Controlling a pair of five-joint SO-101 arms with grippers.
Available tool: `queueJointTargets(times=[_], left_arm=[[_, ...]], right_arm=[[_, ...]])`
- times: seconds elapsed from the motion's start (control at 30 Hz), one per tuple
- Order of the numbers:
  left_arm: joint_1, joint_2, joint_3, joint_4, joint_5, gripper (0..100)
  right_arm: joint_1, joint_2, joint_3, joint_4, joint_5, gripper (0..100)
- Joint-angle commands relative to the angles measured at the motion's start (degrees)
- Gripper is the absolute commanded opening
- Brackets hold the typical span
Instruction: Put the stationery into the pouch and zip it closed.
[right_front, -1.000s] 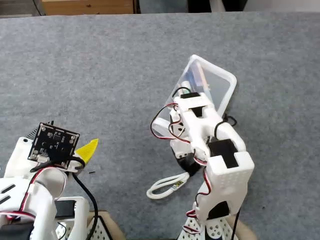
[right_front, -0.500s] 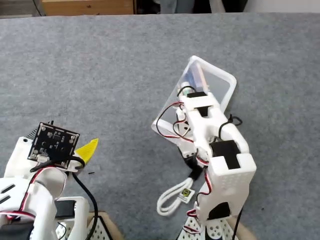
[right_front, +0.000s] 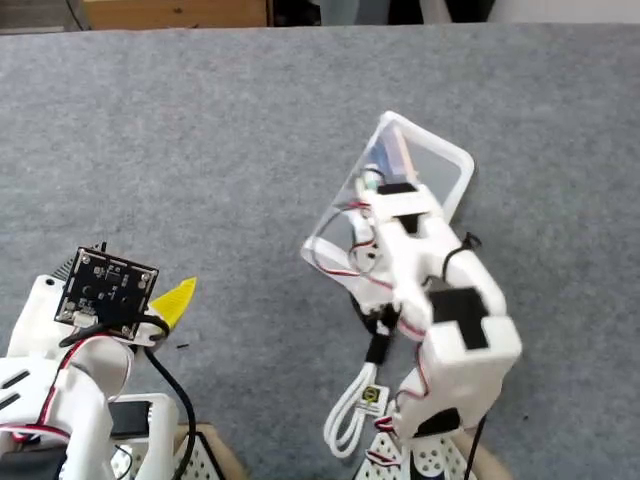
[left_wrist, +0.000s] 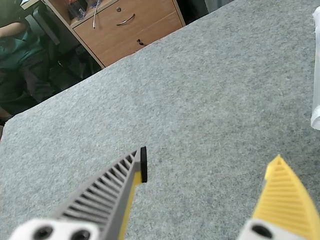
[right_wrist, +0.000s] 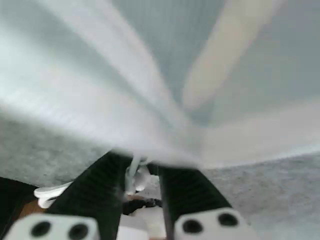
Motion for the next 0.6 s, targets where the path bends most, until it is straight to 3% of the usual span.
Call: queueJointTargets(times=[0.0, 0.57], left_arm=[[0.1, -0.1, -1.8, 0.0, -0.4, 38], [0.1, -0.4, -1.8, 0.0, -0.3, 38]], right_arm=[[0.3, -12.4, 0.3, 0.7, 3.0, 1.3], [5.4, -25.8, 0.0, 0.7, 14.4, 1.3]])
